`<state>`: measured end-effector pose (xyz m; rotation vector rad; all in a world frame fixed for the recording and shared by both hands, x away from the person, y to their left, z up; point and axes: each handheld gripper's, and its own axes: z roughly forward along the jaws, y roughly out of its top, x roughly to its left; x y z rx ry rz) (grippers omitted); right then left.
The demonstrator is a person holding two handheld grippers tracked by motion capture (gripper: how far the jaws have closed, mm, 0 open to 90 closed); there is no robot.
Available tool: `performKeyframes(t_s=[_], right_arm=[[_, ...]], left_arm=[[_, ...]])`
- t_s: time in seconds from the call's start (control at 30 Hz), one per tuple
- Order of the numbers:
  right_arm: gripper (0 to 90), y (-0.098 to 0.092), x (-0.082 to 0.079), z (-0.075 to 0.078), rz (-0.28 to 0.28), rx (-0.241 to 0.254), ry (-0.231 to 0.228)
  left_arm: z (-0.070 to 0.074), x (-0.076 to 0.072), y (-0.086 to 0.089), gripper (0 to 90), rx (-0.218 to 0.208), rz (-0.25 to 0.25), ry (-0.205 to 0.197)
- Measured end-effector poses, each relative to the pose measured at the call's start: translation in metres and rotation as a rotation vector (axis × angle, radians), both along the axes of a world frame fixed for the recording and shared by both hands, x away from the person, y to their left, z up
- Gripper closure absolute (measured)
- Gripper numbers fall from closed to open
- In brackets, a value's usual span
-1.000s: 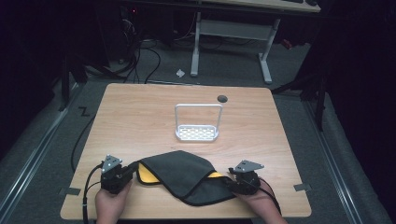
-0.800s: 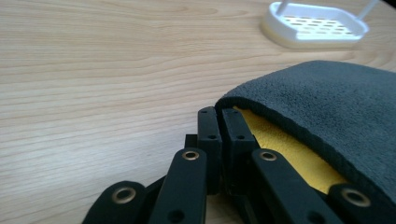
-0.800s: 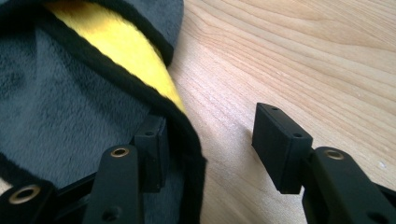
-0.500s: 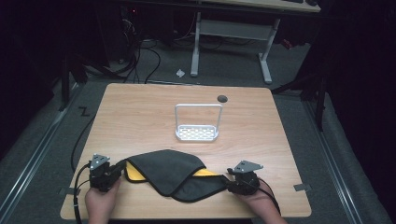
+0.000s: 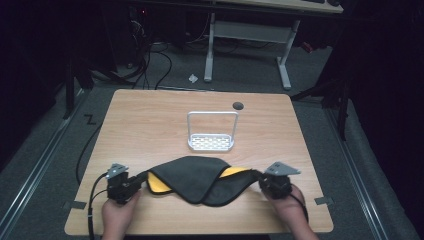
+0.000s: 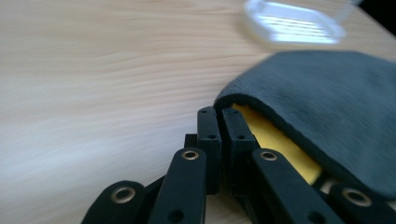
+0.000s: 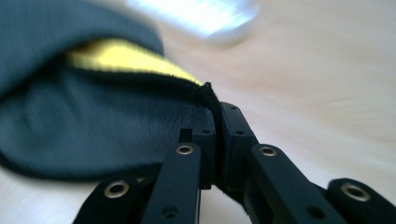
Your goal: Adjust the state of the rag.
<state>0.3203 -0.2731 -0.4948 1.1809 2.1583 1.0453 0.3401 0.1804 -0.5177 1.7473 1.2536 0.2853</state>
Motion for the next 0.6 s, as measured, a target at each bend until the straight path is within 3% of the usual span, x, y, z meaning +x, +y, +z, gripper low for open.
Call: performKeyframes(t_s=[0.07, 0.1, 0.17, 0.27, 0.33, 0.43, 0.47, 0.53, 0.6], right_arm=[[86.1, -0.02, 0.004, 0.018, -0.067, 0.029, -0.048], [86.1, -0.037, 0.004, 0.037, -0.114, 0.053, -0.096], [86.1, -0.042, 0.003, 0.046, -0.131, 0.055, -0.123], [86.0, -0.049, -0.003, 0.063, -0.137, 0.084, -0.164], [85.9, -0.044, -0.005, 0.058, -0.111, 0.097, -0.147], [85.8, -0.025, -0.009, 0.038, -0.041, 0.12, -0.09], [85.7, -0.008, -0.012, 0.027, 0.005, 0.114, -0.064], [85.6, 0.001, -0.013, 0.023, 0.033, 0.103, -0.054], [85.4, 0.019, -0.015, 0.017, 0.084, 0.077, -0.034]], left_arm=[[0.007, 0.003, -0.021, 86.8, -0.005, -0.059, -0.016], [0.012, 0.005, -0.031, 86.6, -0.023, -0.082, -0.029], [0.022, 0.008, -0.046, 86.4, -0.05, -0.114, -0.058], [0.025, 0.012, -0.049, 85.5, -0.013, -0.106, -0.075], [0.015, 0.016, -0.038, 84.2, 0.015, -0.071, -0.033], [-0.002, 0.02, -0.015, 81.0, 0.056, -0.002, 0.037], [-0.006, 0.019, -0.008, 76.3, 0.06, 0.016, 0.049], [-0.009, 0.017, 0.004, 71.4, 0.05, 0.022, 0.088], [-0.009, 0.011, 0.012, 63.4, 0.063, 0.022, 0.079]])
